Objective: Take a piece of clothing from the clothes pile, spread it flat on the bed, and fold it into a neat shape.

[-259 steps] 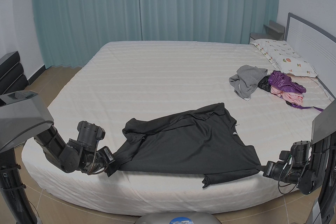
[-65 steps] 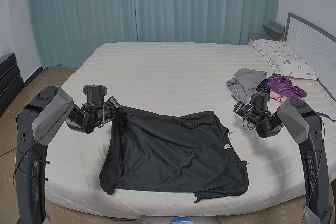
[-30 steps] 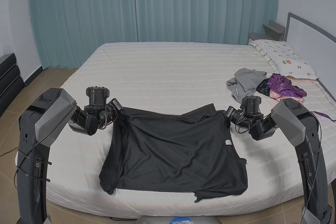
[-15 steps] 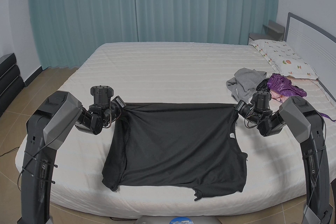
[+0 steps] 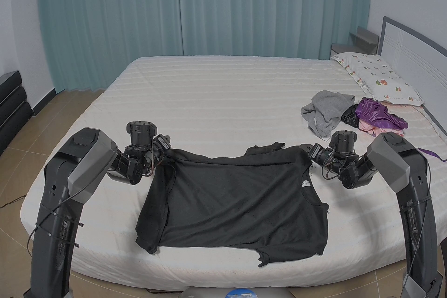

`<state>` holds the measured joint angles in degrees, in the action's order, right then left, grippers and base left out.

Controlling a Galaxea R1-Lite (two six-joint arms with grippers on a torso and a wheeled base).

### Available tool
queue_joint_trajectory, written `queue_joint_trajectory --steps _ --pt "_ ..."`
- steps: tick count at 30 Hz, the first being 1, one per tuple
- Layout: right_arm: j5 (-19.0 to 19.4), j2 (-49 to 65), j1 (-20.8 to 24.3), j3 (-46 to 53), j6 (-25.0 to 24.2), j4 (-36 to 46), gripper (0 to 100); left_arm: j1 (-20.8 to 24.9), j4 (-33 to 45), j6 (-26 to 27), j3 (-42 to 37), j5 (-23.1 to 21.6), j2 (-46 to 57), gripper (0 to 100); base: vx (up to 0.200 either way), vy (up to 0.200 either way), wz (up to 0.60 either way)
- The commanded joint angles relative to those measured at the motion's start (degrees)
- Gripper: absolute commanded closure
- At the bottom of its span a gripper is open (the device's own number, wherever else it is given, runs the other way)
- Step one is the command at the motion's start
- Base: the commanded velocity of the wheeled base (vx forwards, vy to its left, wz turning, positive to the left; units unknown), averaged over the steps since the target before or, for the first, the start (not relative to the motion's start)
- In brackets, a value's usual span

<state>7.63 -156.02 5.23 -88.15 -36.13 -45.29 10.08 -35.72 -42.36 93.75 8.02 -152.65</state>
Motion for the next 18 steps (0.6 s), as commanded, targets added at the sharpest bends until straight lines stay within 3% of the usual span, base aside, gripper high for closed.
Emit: queue_joint_trajectory --steps 1,6,12,18 --pt "2.4 9.4 -0.6 10.0 -0.7 -0.5 0 -0.8 0.1 -0.1 -3.7 -0.1 3.9 0 0.000 0.000 0.00" --pt "3.7 17.2 -1.5 21.9 -1.3 -4.8 0 -1.7 0.2 -0.2 -10.9 -1.9 11.9 0 0.000 0.000 0.00" --pt "3.5 25.4 -0.1 39.1 -7.7 -12.2 0 -1.8 0.2 -0.9 -24.4 -4.2 21.3 0 0.000 0.000 0.00" --pt "3.5 31.5 1.5 53.7 -11.9 -19.6 0 1.3 -0.2 -12.7 -35.4 -6.6 28.2 0 0.000 0.000 0.00"
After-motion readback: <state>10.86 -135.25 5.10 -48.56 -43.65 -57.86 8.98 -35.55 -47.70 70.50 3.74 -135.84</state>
